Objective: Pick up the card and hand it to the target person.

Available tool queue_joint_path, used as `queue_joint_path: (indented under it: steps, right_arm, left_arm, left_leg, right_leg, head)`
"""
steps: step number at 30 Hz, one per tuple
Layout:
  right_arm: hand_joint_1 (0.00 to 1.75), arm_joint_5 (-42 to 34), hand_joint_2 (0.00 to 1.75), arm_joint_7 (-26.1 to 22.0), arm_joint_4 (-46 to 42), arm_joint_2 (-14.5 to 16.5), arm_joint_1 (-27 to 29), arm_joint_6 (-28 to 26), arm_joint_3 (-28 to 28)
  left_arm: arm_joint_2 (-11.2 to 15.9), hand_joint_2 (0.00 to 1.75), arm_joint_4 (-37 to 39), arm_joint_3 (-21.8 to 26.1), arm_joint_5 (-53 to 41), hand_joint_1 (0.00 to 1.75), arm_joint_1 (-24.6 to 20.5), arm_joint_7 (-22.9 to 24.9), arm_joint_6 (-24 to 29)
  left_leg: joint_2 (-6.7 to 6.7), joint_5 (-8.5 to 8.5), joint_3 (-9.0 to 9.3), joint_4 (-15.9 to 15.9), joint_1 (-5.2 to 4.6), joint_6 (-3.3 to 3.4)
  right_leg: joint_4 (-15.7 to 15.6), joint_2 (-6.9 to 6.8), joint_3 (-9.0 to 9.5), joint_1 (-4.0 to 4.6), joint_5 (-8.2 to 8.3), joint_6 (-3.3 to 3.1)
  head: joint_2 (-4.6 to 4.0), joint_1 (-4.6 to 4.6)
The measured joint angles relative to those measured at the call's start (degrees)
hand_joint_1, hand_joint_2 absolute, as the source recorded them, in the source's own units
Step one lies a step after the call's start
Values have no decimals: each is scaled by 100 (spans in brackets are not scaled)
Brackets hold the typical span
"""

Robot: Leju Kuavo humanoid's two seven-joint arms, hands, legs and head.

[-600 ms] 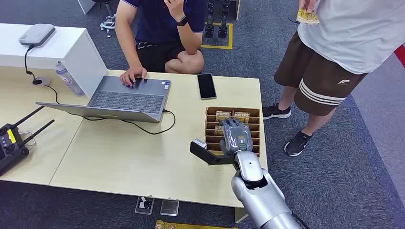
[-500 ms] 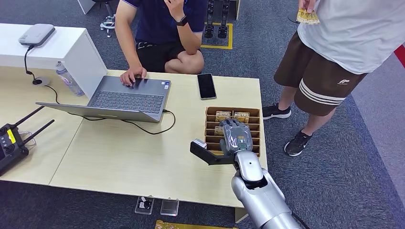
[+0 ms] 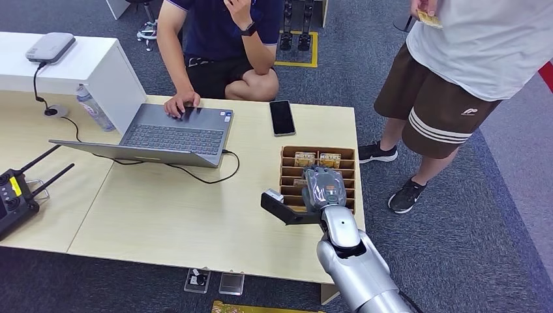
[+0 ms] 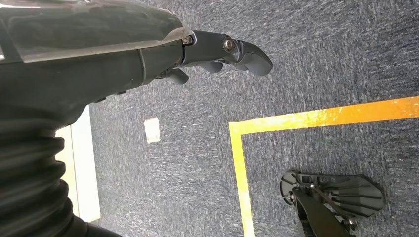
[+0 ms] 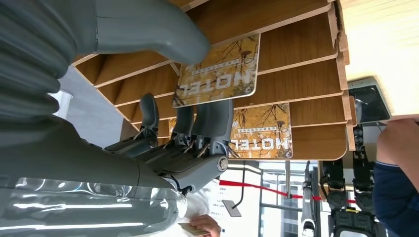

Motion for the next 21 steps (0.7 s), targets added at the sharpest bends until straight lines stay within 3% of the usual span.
queue_joint_path:
  steps: [5, 9, 12, 16, 21]
  right_arm:
    - [133, 11, 175, 7, 8, 0, 0, -19, -1]
    - [151, 16, 175, 10, 21, 0, -2, -34, -1]
    - [157, 15, 175, 9, 31, 0, -9, -39, -1]
    - [155, 14, 175, 8, 38, 0, -19, -46, -6]
    - [157, 21, 175, 4, 52, 0, -36, -46, -14]
  left_arm:
    - [0, 175, 0, 0, 1, 0, 0, 0, 6]
    - [0, 0, 0, 0, -6, 0, 0, -8, 15]
    - [1, 0, 1, -1, -38, 0, 1, -94, -132]
    - [18, 175, 2, -2, 4, 0, 2, -274, -425]
    - [45, 175, 2, -2, -29, 0, 3, -297, -537]
  left_leg:
    - [0, 0, 0, 0, 0, 0]
    - [0, 0, 0, 0, 0, 0]
    - [0, 0, 0, 0, 0, 0]
    - [0, 0, 0, 0, 0, 0]
    - [0, 0, 0, 0, 0, 0]
  right_leg:
    - [0, 0, 0, 0, 0, 0]
    - [0, 0, 0, 0, 0, 0]
    - [0, 0, 0, 0, 0, 0]
    - [0, 0, 0, 0, 0, 0]
    - [0, 0, 0, 0, 0, 0]
  head:
    - [0, -2]
    - [0, -1]
    - [0, 1]
    - [0, -2]
    - [0, 0]
